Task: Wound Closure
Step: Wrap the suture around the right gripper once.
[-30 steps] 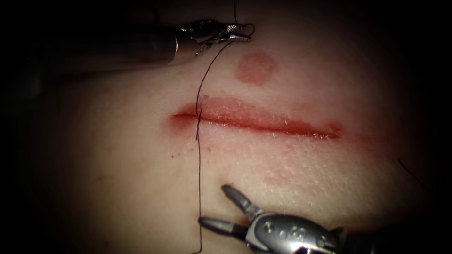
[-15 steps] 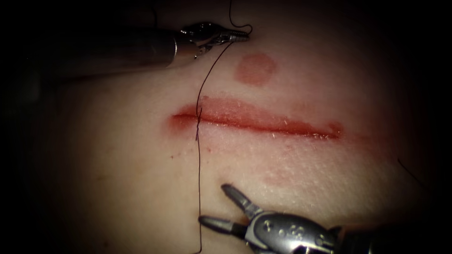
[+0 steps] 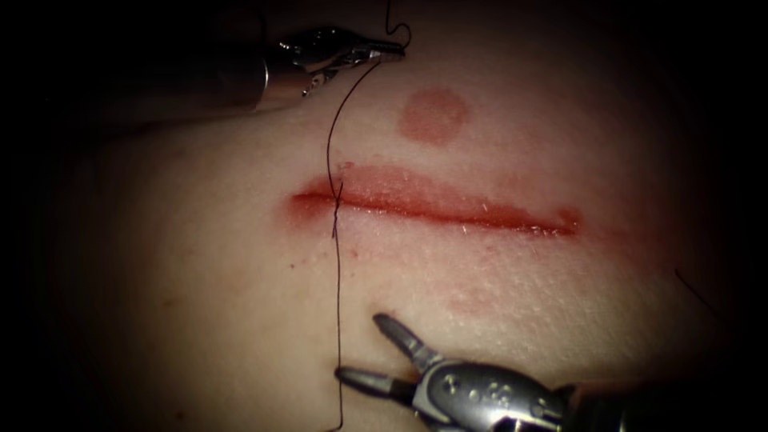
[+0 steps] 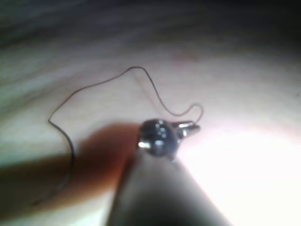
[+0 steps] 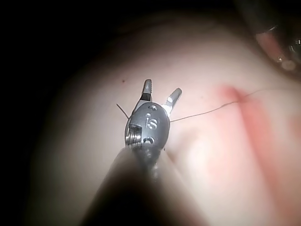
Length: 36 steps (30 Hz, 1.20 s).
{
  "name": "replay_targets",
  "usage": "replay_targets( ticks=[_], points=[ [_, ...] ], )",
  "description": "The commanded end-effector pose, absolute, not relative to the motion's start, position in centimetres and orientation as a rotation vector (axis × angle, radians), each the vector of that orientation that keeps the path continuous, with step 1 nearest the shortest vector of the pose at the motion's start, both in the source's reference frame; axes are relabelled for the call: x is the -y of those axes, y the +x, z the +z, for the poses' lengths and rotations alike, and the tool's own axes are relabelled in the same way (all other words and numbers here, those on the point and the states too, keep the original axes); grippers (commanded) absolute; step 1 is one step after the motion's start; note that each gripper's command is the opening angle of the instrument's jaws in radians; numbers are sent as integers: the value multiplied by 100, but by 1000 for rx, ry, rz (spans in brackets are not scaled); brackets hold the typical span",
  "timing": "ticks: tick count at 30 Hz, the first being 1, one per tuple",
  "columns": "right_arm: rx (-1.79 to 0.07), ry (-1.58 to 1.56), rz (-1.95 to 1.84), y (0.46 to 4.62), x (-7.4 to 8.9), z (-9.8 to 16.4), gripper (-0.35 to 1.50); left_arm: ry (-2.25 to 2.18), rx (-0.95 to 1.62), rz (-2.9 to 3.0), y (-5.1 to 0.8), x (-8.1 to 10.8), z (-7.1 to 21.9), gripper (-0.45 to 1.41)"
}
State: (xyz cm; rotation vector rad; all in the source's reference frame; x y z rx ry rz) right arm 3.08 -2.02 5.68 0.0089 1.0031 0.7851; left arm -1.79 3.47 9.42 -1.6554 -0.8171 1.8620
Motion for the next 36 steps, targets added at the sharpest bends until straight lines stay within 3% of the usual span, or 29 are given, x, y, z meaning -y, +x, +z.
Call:
replay_targets(
  ticks=[1, 10, 22, 23, 24, 26, 30, 33, 34, 36],
  points=[
    [-1001, 13, 786, 314, 210, 572, 146, -1660, 809, 1867, -185, -351, 944, -35],
    [-1003, 14, 784, 313, 212, 571, 146, -1686, 792, 1863, -183, -341, 935, -35],
    [-1025, 60, 770, 323, 194, 581, 145, -1814, 800, 1716, -135, -338, 841, -35],
    [-1051, 101, 749, 328, 190, 582, 138, -1831, 797, 1704, -130, -341, 827, -35],
    [-1080, 178, 730, 333, 186, 582, 114, -1841, 798, 1704, -127, -343, 813, -35],
    [-1094, 204, 718, 335, 182, 582, 104, -1844, 797, 1705, -127, -344, 808, -35],
    [-1133, 280, 663, 339, 155, 581, 62, -1861, 801, 1703, -128, -345, 794, -35],
    [-1140, 301, 653, 340, 117, 597, 62, -1872, 812, 1698, -131, -340, 787, -35],
    [-1143, 312, 651, 341, 102, 609, 78, -1873, 813, 1698, -131, -338, 786, -35],
    [-1148, 323, 645, 342, 90, 620, 86, -1879, 807, 1699, -131, -337, 784, -35]
  ],
)
